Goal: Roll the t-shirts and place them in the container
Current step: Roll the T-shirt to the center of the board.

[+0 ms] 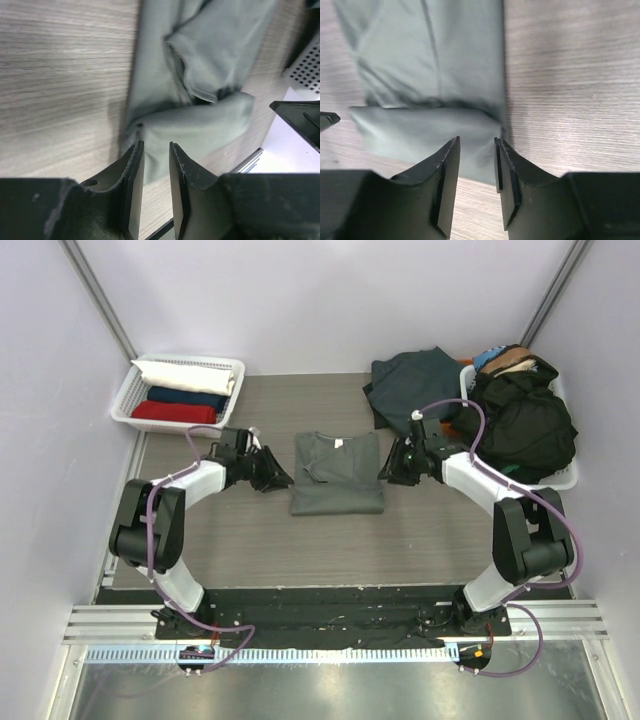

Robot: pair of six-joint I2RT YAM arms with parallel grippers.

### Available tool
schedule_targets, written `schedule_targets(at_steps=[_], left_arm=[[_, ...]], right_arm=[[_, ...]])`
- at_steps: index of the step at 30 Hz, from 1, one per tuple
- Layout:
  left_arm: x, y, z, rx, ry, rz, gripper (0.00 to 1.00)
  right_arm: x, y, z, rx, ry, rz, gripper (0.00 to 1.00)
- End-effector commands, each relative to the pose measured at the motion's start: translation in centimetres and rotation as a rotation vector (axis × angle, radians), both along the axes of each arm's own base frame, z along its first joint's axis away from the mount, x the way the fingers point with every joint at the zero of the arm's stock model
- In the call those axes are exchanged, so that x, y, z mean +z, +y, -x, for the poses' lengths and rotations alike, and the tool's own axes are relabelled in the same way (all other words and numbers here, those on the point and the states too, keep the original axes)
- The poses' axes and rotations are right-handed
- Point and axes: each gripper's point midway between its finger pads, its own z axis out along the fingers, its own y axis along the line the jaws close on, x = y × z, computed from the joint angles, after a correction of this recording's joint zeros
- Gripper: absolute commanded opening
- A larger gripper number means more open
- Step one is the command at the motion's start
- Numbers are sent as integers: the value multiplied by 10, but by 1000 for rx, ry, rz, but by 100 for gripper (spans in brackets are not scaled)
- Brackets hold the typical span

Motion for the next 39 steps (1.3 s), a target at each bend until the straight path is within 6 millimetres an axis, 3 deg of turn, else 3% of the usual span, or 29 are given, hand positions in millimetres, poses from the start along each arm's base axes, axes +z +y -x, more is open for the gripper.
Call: schedule_targets(at_steps=[1, 3, 4, 5, 8, 9, 13, 18, 23, 28, 31, 34, 39], left_arm=[[46, 4, -8, 13, -133, -26, 32], [49, 8, -2, 21, -156, -87, 32], [59, 6, 2, 18, -187, -86, 31], [61, -2, 9, -1, -193, -80, 29], [65, -26, 23, -56, -190, -5, 15], [69, -43, 28, -91, -201, 50, 12], [66, -72, 31, -146, -218, 115, 0], [44, -83, 25, -157, -186, 150, 0], [20, -87, 14, -157, -151, 163, 0], [-11, -78, 4, -123, -91, 162, 0], [-28, -68, 3, -104, -69, 123, 0], [-44, -61, 3, -100, -38, 87, 0], [-47, -57, 2, -92, -35, 85, 0]], right_arm=[[54, -3, -14, -19, -152, -13, 42], [64, 0, -8, 0, -175, -39, 38], [69, 12, -1, 49, -168, -102, 33], [72, 23, 5, 85, -169, -146, 22], [75, 61, 24, 198, -153, -345, 1], [69, 69, 22, 215, -171, -377, 1], [60, 105, 33, 289, -149, -462, 1], [47, 134, 35, 353, -143, -534, 1], [12, 139, 23, 346, -95, -523, 1], [-16, 134, 18, 334, -54, -532, 1], [-29, 119, 14, 307, -52, -481, 1], [-30, 109, 13, 298, -40, -486, 1], [-37, 82, 12, 240, -20, -492, 1]])
